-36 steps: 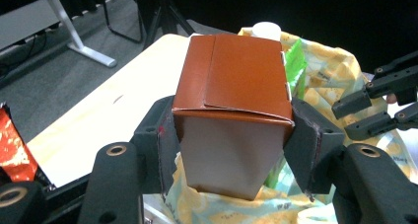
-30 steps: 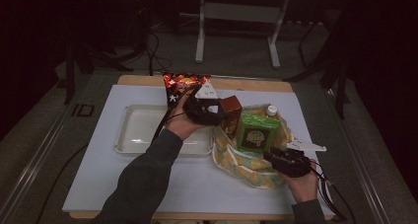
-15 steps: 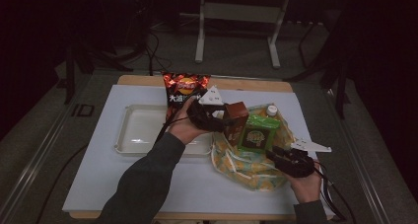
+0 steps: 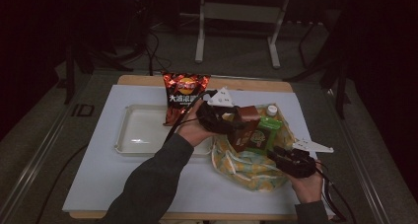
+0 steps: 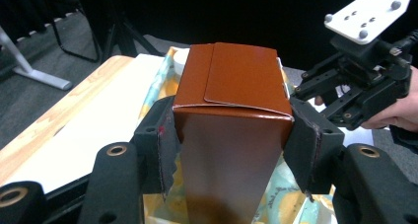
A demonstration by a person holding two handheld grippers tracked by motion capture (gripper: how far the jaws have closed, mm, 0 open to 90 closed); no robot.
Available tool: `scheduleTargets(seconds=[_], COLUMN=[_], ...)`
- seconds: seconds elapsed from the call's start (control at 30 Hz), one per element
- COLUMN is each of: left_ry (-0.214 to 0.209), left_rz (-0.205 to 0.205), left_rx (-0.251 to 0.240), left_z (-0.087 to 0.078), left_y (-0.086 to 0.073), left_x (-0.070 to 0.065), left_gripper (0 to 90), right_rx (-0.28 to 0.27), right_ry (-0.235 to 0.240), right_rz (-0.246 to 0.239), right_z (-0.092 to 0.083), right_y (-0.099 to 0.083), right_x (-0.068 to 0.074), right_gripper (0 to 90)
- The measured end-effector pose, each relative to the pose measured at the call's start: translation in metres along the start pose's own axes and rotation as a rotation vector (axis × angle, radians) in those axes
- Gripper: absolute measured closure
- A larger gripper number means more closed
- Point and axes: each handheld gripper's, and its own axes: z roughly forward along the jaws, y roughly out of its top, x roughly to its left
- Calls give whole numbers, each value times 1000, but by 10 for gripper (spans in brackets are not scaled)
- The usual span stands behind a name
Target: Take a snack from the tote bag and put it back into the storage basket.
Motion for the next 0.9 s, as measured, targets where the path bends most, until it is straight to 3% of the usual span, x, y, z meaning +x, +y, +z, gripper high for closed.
scheduleTargets(seconds=[0.37,0.67,0.9], left_ry=[-40,-102,-104], left_rz=[4,-14,-26], left_rx=[-37,-91,-106], left_z=[-7,-16,-30], left_y=[15,29,37], left_x=[-9,-14,-12], left_gripper=[427,427,427], right_rx=[-5,-11,-12], right_ry=[-4,-10,-11], right_rz=[2,10,13], right_z=[-2,-5,-6], right_y=[0,0,-1], right_x=[-1,-5,-5], right_gripper=[616,617,617])
